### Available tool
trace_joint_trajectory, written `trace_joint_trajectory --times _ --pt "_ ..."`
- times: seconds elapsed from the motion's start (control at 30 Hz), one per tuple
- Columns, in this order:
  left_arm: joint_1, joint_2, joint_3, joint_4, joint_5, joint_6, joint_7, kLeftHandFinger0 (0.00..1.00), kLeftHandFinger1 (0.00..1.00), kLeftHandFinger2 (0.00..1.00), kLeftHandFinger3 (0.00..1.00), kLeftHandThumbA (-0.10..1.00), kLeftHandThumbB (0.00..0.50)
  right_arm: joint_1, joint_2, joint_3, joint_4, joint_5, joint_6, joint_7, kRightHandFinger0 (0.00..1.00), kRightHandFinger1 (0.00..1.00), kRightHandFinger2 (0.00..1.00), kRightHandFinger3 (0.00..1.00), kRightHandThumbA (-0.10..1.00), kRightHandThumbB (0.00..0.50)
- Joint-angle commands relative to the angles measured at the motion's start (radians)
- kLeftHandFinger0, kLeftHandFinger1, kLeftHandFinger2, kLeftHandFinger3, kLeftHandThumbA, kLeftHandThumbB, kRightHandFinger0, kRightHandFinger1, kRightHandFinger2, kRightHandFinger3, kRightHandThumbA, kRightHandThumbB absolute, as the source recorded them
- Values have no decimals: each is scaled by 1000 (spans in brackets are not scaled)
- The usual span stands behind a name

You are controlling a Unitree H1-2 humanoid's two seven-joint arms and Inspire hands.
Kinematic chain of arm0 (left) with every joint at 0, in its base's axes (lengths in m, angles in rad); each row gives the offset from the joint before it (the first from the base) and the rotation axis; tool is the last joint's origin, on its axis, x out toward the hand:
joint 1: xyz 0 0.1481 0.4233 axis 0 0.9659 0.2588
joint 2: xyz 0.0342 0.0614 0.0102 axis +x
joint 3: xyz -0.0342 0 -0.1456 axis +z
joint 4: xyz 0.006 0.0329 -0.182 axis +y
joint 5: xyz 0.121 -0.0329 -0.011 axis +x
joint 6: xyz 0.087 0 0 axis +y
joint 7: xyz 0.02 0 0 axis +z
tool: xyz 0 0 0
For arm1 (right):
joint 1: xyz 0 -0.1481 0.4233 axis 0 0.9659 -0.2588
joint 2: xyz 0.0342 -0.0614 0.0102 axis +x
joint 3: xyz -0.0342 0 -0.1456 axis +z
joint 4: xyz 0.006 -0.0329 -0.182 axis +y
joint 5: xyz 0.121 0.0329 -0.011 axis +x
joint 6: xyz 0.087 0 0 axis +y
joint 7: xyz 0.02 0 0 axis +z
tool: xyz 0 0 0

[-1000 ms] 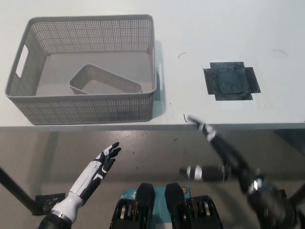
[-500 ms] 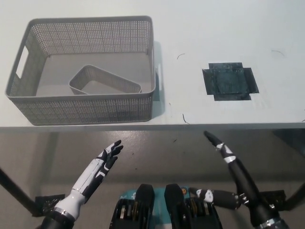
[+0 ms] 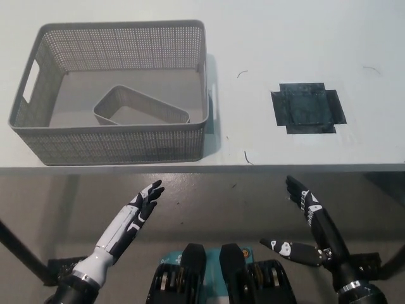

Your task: Use the right hand to pick up a small rectangular container and put it into a bigger container on the left side

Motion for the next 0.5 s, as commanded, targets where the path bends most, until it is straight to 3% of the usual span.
trace_joint_trajectory --times 0.0,0.2,0.33,0.47 --pt "-21 11 9 -11 -7 -43 5 1000 1000 1000 1000 1000 270 -31 3 10 -21 36 -16 20 1000 1000 1000 1000 1000 160" --pt "-24 12 11 -6 -10 -45 2 1000 1000 1000 1000 1000 271 -34 -4 20 -32 28 -2 23 1000 1000 1000 1000 1000 167" --pt "-26 13 10 -1 -13 -50 0 1000 1000 1000 1000 1000 265 -38 -18 31 -30 16 -7 33 1000 1000 1000 1000 1000 131" --pt "-28 14 10 -2 -12 -49 0 1000 1000 1000 1000 1000 255 -44 -27 39 -31 6 1 36 1000 1000 1000 1000 1000 127"
